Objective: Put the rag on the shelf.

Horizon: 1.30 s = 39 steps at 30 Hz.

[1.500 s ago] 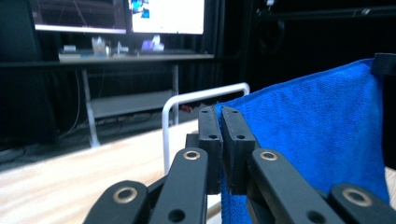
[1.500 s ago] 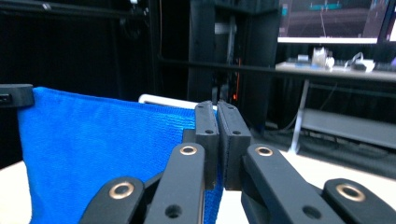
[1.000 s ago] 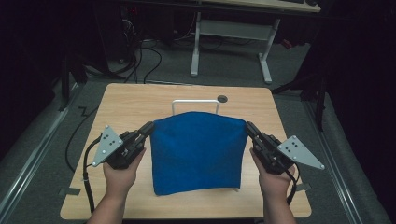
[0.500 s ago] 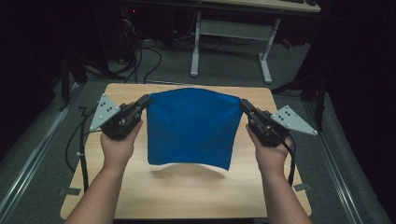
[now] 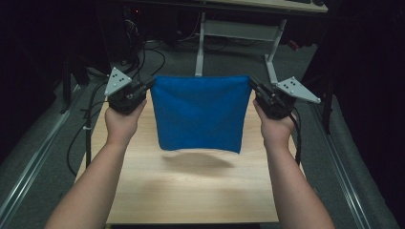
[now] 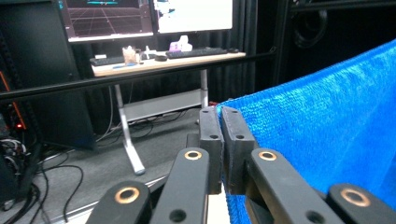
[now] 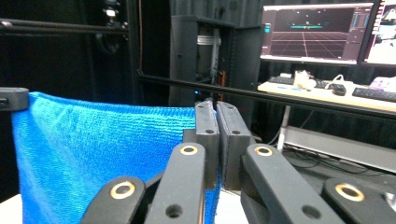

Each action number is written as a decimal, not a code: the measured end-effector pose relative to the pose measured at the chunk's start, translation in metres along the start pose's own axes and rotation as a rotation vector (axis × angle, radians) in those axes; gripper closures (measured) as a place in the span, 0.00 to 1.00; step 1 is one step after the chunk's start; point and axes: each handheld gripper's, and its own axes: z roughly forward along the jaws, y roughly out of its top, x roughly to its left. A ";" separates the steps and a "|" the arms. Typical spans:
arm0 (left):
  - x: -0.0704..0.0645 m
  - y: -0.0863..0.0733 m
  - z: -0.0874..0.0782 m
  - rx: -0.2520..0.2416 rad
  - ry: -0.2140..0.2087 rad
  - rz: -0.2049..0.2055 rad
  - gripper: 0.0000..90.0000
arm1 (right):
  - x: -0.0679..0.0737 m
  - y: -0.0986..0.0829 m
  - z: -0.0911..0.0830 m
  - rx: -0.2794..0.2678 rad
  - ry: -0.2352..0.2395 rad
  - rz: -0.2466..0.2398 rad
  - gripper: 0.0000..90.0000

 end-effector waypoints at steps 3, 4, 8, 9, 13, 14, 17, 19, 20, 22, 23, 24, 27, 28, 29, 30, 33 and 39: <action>0.006 0.004 0.010 0.016 0.023 0.015 0.98 | -0.006 0.002 0.011 0.009 -0.008 0.008 0.99; 0.008 0.005 0.014 0.018 0.031 0.020 0.98 | -0.009 0.003 0.016 0.013 -0.020 0.004 0.99; 0.016 0.005 0.028 0.041 0.042 0.006 0.98 | -0.020 0.002 0.033 0.039 -0.028 0.022 0.99; 0.017 0.005 0.031 0.045 0.049 0.013 0.98 | -0.022 0.001 0.037 0.046 -0.031 0.019 0.99; 0.021 0.003 0.044 0.070 0.059 0.020 0.98 | -0.028 -0.002 0.050 0.067 -0.049 0.007 0.99; 0.023 0.002 0.048 0.078 0.061 0.019 0.98 | -0.030 -0.003 0.054 0.073 -0.052 0.007 0.99; 0.029 0.000 0.058 0.080 0.063 -0.005 0.98 | -0.037 -0.005 0.070 0.098 -0.061 -0.005 0.99; 0.033 -0.004 0.066 0.101 0.067 -0.026 0.98 | -0.039 -0.005 0.075 0.109 -0.064 -0.014 0.99; 0.036 -0.009 0.074 0.125 0.072 -0.034 0.98 | -0.041 -0.005 0.082 0.127 -0.069 -0.025 0.99; 0.039 -0.017 0.081 0.158 0.064 -0.066 0.98 | -0.042 -0.007 0.089 0.144 -0.074 -0.034 0.99; 0.041 -0.021 0.084 0.176 0.058 -0.082 0.98 | -0.042 -0.010 0.092 0.157 -0.080 -0.034 0.99; 0.042 -0.026 0.086 0.190 0.053 -0.098 0.98 | -0.043 -0.013 0.095 0.168 -0.078 -0.036 0.99; 0.043 -0.043 0.092 0.240 0.029 -0.139 0.98 | -0.045 -0.024 0.100 0.193 -0.078 -0.028 0.99; 0.043 -0.043 0.092 0.240 0.029 -0.139 0.98 | -0.046 -0.030 0.102 0.204 -0.074 -0.021 0.99; 0.043 -0.048 0.093 0.258 0.029 -0.143 0.98 | -0.047 -0.035 0.103 0.216 -0.072 -0.021 0.99; 0.042 -0.059 0.096 0.285 0.024 -0.154 0.98 | -0.047 -0.041 0.103 0.232 -0.073 -0.016 0.99; 0.040 -0.070 0.099 0.314 0.017 -0.156 0.98 | -0.049 -0.062 0.106 0.285 -0.073 -0.010 0.99; 0.035 -0.100 0.103 0.392 -0.019 -0.169 0.98 | -0.049 -0.101 0.109 0.366 -0.055 0.024 0.99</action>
